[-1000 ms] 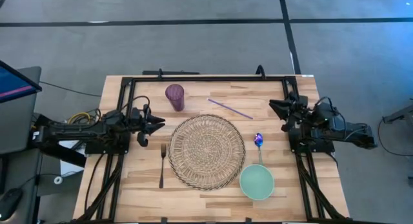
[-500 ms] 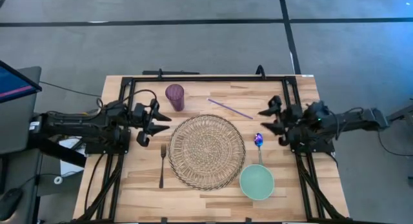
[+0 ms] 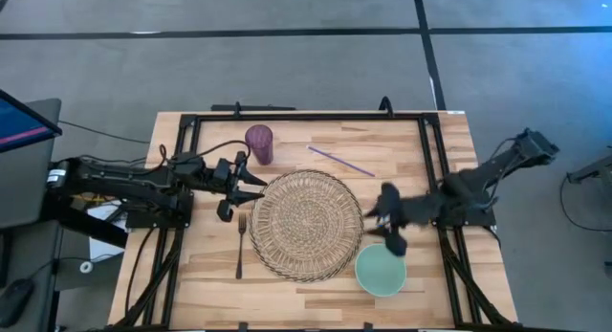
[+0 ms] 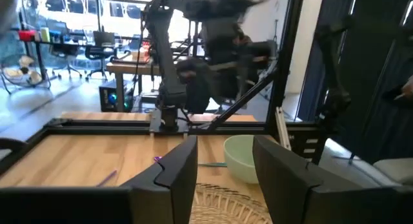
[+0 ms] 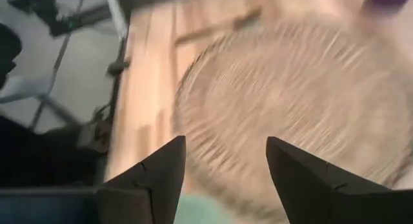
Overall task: Pick & Place Utensil
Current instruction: Put the blue bowl on the brown mat
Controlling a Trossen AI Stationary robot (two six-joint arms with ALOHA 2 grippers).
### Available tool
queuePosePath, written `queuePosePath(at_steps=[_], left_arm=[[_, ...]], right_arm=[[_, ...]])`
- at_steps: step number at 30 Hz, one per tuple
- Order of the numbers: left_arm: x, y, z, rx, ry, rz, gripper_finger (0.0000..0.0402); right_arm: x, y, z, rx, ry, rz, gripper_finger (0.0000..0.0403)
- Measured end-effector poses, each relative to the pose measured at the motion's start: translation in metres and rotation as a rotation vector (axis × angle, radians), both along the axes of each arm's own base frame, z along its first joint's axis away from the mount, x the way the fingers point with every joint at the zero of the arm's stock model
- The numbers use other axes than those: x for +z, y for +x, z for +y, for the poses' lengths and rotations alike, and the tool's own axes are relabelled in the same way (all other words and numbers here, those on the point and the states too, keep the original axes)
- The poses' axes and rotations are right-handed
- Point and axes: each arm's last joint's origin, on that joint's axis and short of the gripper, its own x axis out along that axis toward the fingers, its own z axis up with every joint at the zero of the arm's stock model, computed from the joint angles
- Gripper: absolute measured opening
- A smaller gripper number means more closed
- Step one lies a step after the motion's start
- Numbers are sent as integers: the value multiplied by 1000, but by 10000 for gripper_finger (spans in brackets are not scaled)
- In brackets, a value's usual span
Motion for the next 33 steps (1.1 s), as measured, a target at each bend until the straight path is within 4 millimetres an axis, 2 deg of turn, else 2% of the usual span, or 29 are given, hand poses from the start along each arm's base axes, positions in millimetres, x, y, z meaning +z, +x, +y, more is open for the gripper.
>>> queuePosePath(at_steps=[4, 8, 13, 19, 25, 33], left_arm=[[1, 0, 0, 10, 10, -6, 142], [0, 0, 0, 18, 47, -12, 134], [1, 0, 1, 39, 47, -16, 127], [1, 0, 1, 40, 44, -15, 126], [0, 0, 1, 40, 44, -13, 126], [0, 0, 1, 40, 44, -13, 126]], right_arm=[[-18, 11, 43, 68, 65, 169, 209], [-29, 17, 82, 155, 62, 236, 217], [-45, 24, 112, 170, 45, 297, 222], [-78, 27, 124, 104, 50, 463, 221], [-94, 33, 132, 97, 91, 525, 221], [-113, 37, 132, 89, 44, 597, 217]])
